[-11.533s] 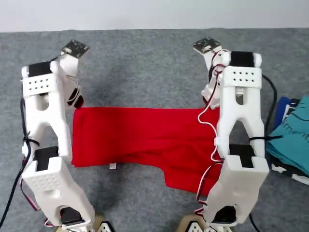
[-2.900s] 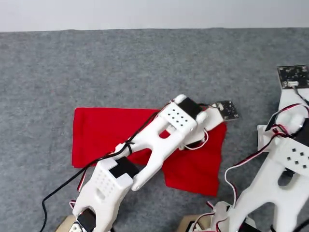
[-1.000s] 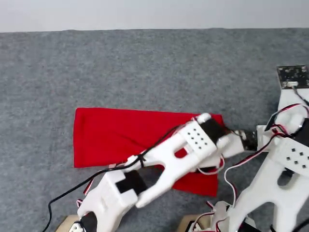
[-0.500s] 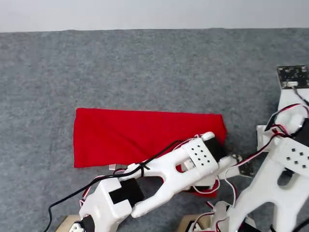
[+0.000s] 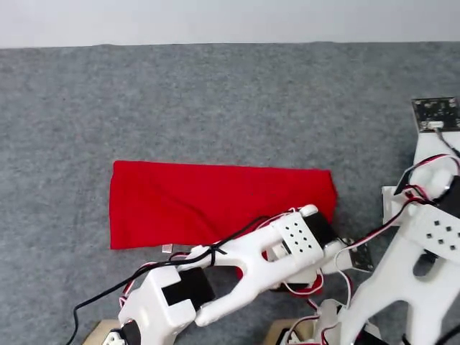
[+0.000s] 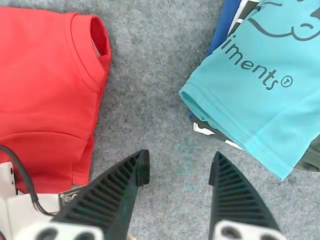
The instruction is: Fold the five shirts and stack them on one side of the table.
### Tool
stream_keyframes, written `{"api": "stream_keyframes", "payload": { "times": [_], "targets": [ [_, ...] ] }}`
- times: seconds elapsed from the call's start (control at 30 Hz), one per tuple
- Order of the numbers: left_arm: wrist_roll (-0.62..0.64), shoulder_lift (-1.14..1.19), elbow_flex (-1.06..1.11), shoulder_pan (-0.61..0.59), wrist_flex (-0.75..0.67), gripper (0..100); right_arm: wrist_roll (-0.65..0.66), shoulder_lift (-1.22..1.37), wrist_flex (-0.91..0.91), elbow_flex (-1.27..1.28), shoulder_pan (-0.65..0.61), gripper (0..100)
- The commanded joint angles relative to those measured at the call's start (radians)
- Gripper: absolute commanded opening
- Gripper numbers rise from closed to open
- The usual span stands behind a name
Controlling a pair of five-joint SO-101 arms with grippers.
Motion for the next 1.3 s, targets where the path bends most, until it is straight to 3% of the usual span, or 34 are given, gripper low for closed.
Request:
{"api": "stream_keyframes", "payload": {
  "times": [0.0,0.33,0.67,0.83,1.27],
  "targets": [
    [-0.002,-0.066,-0.015,-0.002,-0.006,1,-0.009,-0.022,0.039,-0.005,0.007,20.5],
    [-0.034,-0.066,-0.185,-0.144,0.075,1,-0.011,-0.021,0.039,-0.005,0.007,20.5],
    [-0.068,-0.060,-0.196,-0.233,0.041,1,-0.011,-0.021,0.039,-0.003,0.005,20.5],
    [-0.064,-0.066,-0.194,-0.199,0.072,1,-0.011,-0.021,0.039,-0.003,0.005,20.5],
    [-0.028,-0.164,-0.071,0.034,0.071,1,-0.011,-0.021,0.039,-0.003,0.005,20.5]
  ]
}}
